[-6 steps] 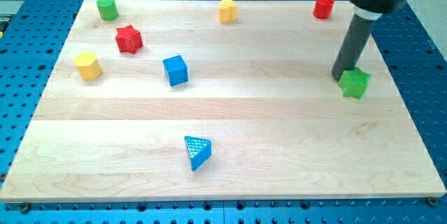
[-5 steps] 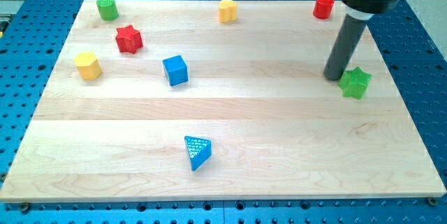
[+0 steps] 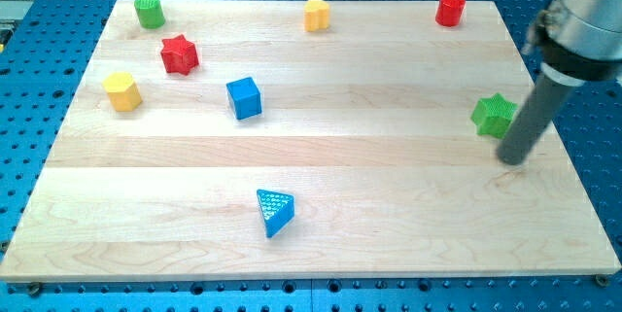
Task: Move the green star vertically to the red circle
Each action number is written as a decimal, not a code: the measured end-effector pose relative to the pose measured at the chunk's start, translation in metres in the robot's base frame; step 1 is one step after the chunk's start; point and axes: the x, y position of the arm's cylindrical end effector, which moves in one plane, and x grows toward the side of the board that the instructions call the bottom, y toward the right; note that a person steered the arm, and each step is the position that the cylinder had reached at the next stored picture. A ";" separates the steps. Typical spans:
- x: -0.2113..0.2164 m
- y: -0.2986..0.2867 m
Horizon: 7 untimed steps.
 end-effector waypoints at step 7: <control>-0.030 0.011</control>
